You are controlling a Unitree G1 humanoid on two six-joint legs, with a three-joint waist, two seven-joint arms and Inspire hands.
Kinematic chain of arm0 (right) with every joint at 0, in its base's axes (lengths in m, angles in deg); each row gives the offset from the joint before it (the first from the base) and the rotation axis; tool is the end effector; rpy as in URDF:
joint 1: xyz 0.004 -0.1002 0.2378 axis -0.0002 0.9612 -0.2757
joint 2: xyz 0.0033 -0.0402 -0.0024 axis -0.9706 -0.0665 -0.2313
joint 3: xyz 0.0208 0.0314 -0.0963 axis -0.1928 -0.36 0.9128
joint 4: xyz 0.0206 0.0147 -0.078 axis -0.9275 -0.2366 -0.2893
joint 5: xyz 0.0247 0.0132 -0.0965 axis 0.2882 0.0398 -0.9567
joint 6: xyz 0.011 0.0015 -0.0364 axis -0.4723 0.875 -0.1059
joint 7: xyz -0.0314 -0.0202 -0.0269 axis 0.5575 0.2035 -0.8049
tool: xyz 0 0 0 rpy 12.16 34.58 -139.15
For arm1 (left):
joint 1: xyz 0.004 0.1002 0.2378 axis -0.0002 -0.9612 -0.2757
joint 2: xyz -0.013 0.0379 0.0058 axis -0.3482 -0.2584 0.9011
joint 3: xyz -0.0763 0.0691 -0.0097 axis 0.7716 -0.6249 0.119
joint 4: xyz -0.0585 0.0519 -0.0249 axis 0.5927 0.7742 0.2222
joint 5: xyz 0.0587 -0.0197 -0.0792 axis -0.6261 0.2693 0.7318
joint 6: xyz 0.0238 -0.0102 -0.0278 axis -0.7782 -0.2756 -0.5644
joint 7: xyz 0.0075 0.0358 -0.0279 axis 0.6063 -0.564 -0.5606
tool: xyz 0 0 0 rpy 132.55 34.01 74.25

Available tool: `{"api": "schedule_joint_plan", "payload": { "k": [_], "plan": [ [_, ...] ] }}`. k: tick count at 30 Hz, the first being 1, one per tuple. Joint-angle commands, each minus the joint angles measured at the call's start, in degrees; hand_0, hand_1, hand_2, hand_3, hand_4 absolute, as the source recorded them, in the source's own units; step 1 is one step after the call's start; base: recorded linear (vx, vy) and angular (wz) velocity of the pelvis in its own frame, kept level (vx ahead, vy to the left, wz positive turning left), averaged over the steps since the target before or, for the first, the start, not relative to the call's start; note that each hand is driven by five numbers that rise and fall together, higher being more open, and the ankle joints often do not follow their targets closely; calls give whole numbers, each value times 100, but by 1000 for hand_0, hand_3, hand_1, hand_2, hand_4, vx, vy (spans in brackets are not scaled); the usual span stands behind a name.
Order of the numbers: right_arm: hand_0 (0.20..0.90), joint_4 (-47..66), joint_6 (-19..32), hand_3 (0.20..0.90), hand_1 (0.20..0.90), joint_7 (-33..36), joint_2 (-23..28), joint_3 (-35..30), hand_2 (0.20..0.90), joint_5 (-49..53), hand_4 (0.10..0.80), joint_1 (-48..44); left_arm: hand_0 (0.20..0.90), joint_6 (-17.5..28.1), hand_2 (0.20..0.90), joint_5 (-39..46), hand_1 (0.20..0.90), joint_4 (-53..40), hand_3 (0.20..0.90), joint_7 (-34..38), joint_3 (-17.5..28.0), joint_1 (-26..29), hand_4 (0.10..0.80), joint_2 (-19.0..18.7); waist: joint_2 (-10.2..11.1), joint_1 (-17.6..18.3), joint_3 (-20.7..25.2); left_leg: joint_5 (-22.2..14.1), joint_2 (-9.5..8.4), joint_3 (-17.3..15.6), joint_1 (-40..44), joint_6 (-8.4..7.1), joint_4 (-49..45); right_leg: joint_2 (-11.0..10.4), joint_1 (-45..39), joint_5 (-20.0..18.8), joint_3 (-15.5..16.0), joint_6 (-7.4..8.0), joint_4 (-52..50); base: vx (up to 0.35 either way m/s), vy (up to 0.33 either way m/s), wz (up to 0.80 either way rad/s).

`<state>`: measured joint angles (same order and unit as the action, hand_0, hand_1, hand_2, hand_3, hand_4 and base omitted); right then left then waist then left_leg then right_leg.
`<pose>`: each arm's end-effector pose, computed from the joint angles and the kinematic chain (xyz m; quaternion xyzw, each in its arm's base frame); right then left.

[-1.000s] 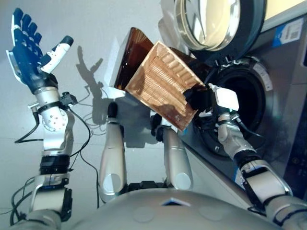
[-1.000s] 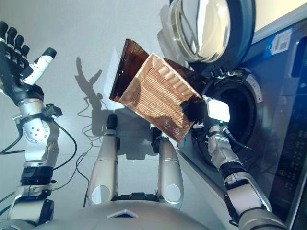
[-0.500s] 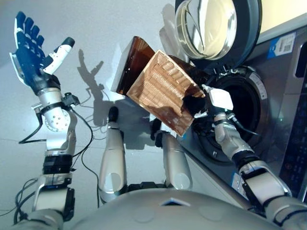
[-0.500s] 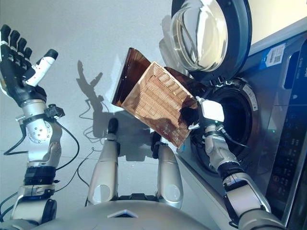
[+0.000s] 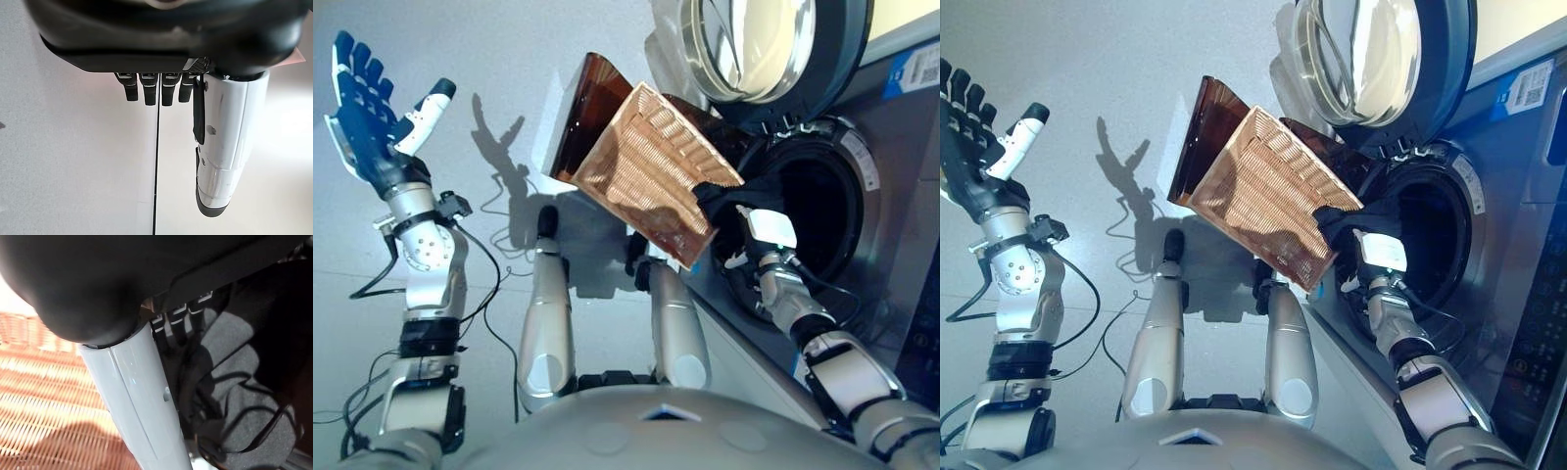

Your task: Pick up the clothes and place them into the washing machine

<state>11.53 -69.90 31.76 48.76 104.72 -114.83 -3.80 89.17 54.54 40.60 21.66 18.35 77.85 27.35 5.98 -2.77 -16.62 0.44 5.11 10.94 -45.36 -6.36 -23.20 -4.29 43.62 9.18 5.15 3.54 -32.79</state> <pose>0.2021 -0.2596 -0.0441 -0.6708 0.1933 0.0259 0.7155 0.2265 0.2428 0.0943 0.0026 -0.2068 0.2677 0.9410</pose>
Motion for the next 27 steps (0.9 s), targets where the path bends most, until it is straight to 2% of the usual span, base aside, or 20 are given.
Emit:
{"api": "schedule_joint_plan", "payload": {
  "k": [1, 10, 15, 16, 22, 23, 24, 26, 27],
  "plan": [
    [900, -404, -156, 900, 900, 276, 348, 60, 900, -7, 800, 214, 900, 595, 900, -364, 900, -520, 900, 73, 164, 49, 800, -184, -156, 99, 451, 192, -11, 171, -373, -170, -30, 259, 201, -370, 62, -119, 706, 1, -42, 4],
    [900, -1521, -353, 900, 900, 252, 152, 277, 900, 44, 800, -93, 900, 593, 900, -429, 900, -711, 900, -48, -101, 80, 800, -308, -270, -43, 296, 340, -8, 244, -480, -195, 96, 240, 358, -342, 172, -142, 628, -23, -33, 6],
    [900, -1773, -496, 900, 900, 205, 238, 228, 900, 50, 800, -156, 900, 561, 900, -470, 900, -848, 900, -151, -170, 4, 800, -383, -400, -136, 156, 345, -95, 266, -720, -163, -32, 161, 627, -274, 185, -148, 342, -9, -8, 9],
    [900, -1816, -530, 900, 900, 192, 255, 231, 900, 25, 800, -156, 900, 553, 900, -473, 900, -879, 900, -177, -174, -11, 800, -390, -429, -145, 171, 165, -105, 281, -718, -168, -97, 159, 638, -92, 148, -124, 225, 91, -16, 12],
    [900, -1870, -622, 900, 900, 119, 335, 245, 900, -109, 800, -218, 900, 554, 900, -495, 900, -1054, 900, -261, -159, -115, 800, -450, -560, -246, 118, 132, -260, 321, -1138, -122, -355, 26, 1064, 38, 157, -127, -251, 0, 8, 12],
    [837, -1876, -645, 837, 837, 120, 362, 263, 837, -146, 755, -246, 900, 561, 900, -510, 900, -1075, 900, -250, -146, -111, 800, -473, -586, -259, 111, 133, -281, 322, -1221, -118, -378, 8, 1161, 49, 150, -123, -336, -14, 18, 12],
    [675, -1883, -653, 675, 675, 108, 399, 265, 675, -161, 639, -281, 900, 578, 900, -510, 900, -1100, 900, -251, -121, -108, 800, -489, -599, -282, 115, 124, -308, 336, -1316, -108, -430, -23, 1242, 65, 146, -124, -405, -16, 28, 12],
    [200, -1906, -682, 200, 200, 86, 445, 274, 200, -208, 300, -342, 900, 593, 900, -488, 900, -1137, 900, -262, -97, -106, 800, -499, -629, -315, 117, 93, -358, 345, -1494, -80, -573, -81, 1406, 119, 140, -115, -607, -11, 23, 10],
    [200, -1872, -683, 200, 200, 93, 481, 277, 200, -219, 300, -358, 900, 600, 900, -491, 900, -1164, 900, -268, -70, -127, 800, -514, -639, -331, 126, 63, -389, 353, -1573, -67, -675, -103, 1471, 140, 126, -115, -690, 2, 22, 13]
  ]
}}
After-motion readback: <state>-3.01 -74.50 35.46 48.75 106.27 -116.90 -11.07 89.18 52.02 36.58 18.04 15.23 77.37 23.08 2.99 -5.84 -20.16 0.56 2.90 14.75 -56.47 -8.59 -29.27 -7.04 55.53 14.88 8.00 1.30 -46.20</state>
